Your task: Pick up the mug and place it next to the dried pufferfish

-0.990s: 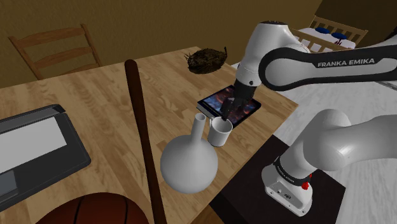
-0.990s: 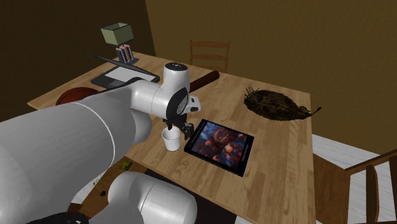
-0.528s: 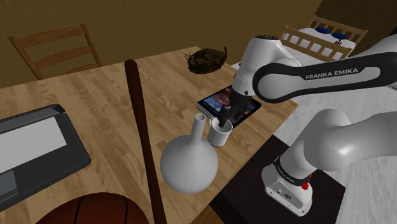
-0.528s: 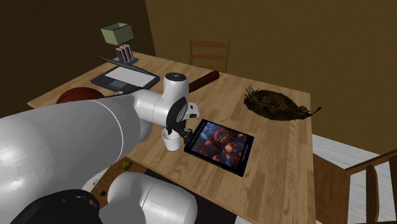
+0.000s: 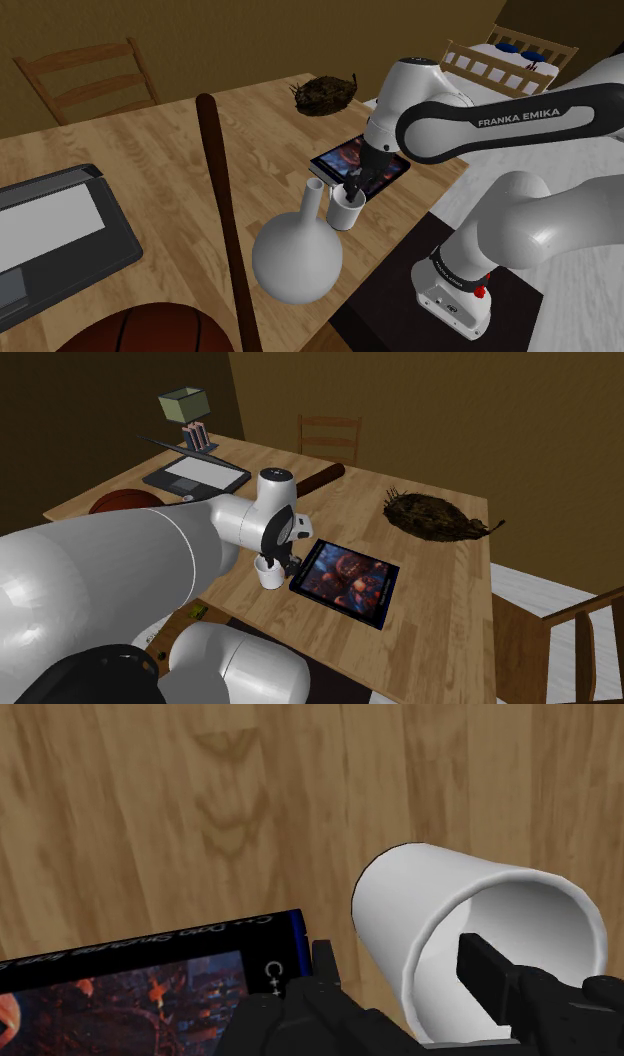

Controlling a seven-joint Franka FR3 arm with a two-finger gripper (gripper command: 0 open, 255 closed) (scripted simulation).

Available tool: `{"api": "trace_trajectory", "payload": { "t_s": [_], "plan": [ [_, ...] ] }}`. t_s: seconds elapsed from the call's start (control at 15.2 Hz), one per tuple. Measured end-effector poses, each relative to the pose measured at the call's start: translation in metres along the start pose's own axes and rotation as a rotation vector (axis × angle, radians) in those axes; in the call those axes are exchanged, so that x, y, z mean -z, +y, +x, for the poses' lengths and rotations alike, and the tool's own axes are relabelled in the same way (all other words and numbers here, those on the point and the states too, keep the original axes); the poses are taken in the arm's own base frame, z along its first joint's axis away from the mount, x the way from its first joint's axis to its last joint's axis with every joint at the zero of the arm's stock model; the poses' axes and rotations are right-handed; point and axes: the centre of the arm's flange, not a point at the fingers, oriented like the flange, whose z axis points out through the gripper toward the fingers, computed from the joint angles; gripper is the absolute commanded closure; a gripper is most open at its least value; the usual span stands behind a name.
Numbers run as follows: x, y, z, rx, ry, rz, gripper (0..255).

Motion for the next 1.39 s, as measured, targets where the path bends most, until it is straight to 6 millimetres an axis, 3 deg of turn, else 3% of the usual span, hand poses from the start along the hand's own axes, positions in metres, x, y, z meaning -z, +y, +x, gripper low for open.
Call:
{"api": "trace_trajectory", "payload": {
  "t_s": [0.66,1.39],
  "plan": [
    [0.002,0.0,0.0,0.0,0.0,0.0,255],
    [0.057,-0.005,-0.001,0.0,0.0,0.0,255]
  ]
}}
